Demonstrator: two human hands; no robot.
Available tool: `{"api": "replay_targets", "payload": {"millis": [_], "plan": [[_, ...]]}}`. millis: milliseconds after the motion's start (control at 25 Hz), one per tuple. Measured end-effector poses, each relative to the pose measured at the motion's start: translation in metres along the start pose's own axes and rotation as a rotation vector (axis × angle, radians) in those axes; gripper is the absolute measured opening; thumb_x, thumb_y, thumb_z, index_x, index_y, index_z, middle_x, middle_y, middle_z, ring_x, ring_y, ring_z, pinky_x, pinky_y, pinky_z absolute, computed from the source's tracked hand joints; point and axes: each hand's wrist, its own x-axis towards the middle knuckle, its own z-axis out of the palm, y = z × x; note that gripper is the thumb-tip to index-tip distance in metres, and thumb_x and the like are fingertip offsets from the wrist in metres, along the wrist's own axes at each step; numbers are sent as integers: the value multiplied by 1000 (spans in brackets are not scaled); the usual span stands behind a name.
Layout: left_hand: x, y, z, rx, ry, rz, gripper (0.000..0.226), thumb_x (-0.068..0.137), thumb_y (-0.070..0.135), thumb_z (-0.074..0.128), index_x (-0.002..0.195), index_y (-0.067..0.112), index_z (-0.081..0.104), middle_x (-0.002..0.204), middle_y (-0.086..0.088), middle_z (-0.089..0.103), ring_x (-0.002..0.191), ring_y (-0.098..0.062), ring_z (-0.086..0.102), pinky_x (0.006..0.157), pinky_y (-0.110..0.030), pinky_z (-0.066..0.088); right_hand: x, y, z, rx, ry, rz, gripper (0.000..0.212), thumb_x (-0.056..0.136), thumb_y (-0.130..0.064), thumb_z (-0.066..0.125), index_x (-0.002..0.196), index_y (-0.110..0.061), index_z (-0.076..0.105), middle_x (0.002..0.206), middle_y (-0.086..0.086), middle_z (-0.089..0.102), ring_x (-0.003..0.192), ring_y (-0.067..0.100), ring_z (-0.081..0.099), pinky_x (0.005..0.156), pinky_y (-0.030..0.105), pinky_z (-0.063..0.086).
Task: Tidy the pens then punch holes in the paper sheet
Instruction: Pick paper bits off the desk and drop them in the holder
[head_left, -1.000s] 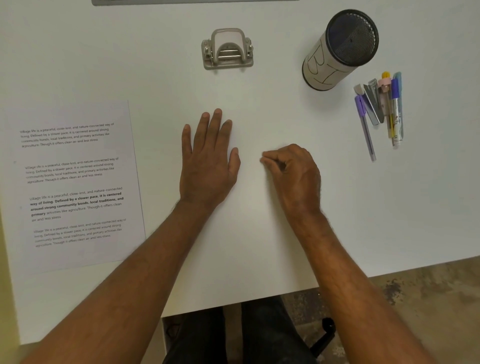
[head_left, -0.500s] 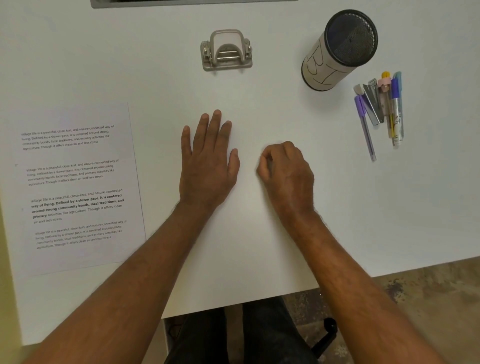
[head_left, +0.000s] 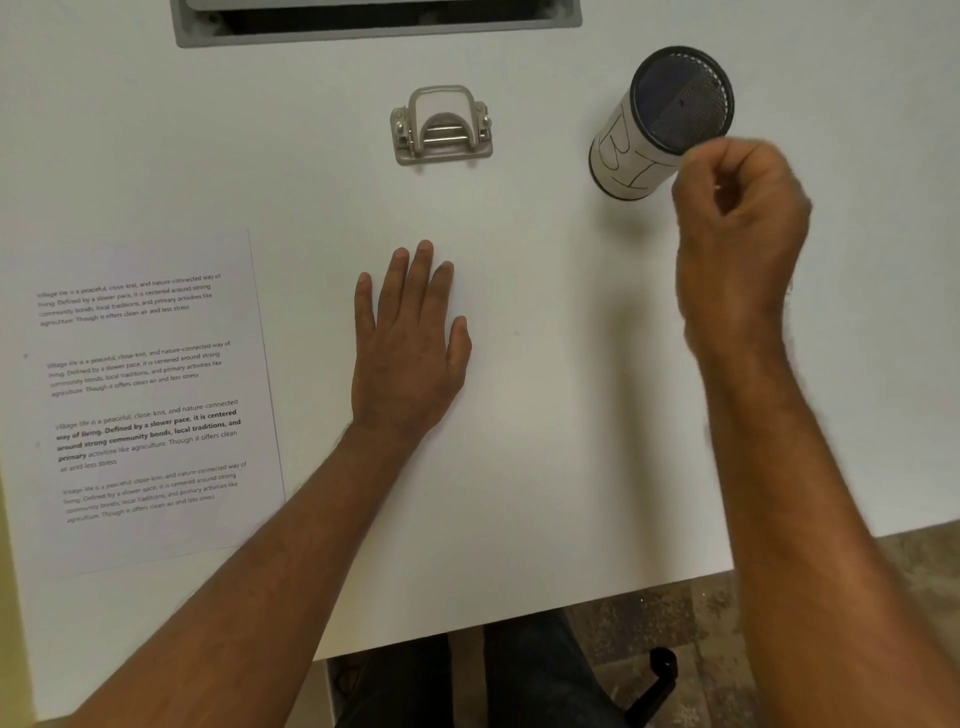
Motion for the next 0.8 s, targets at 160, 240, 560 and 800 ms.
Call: {"api": "replay_targets", "payload": {"millis": [160, 240, 560, 800], "plan": [[1, 1, 0, 5, 5, 1, 59, 107, 38, 33, 161, 15, 34, 174, -7, 23, 162, -26, 18, 131, -57, 11, 53, -6, -2, -387, -44, -115, 17, 91, -27, 55, 97, -20, 70, 106, -1, 70, 80, 2, 56, 76, 22, 49], [2, 1, 0, 3, 6, 0, 60, 107, 39, 31, 161, 15, 34, 174, -7, 23, 162, -26, 18, 131, -57, 11, 69, -5, 0, -547, -86, -157, 20, 95, -30, 55, 105, -21, 71, 116, -2, 68, 89, 3, 57, 79, 19, 46], [2, 2, 0, 0, 0, -7, 60, 107, 41, 31, 162, 16, 34, 174, -6, 23, 162, -25, 16, 131, -56, 11, 86, -6, 5, -633, -103, -241, 21, 99, -32, 57, 115, -27, 71, 114, -12, 74, 106, 10, 67, 90, 33, 56], [4, 1, 0, 9, -4, -7, 60, 107, 41, 30, 162, 16, 33, 174, -7, 23, 162, -26, 16, 131, -56, 10, 84, -4, 3, -618, -79, -258, 25, 98, -32, 53, 117, -25, 67, 115, -15, 71, 92, 5, 58, 83, 27, 49]]}}
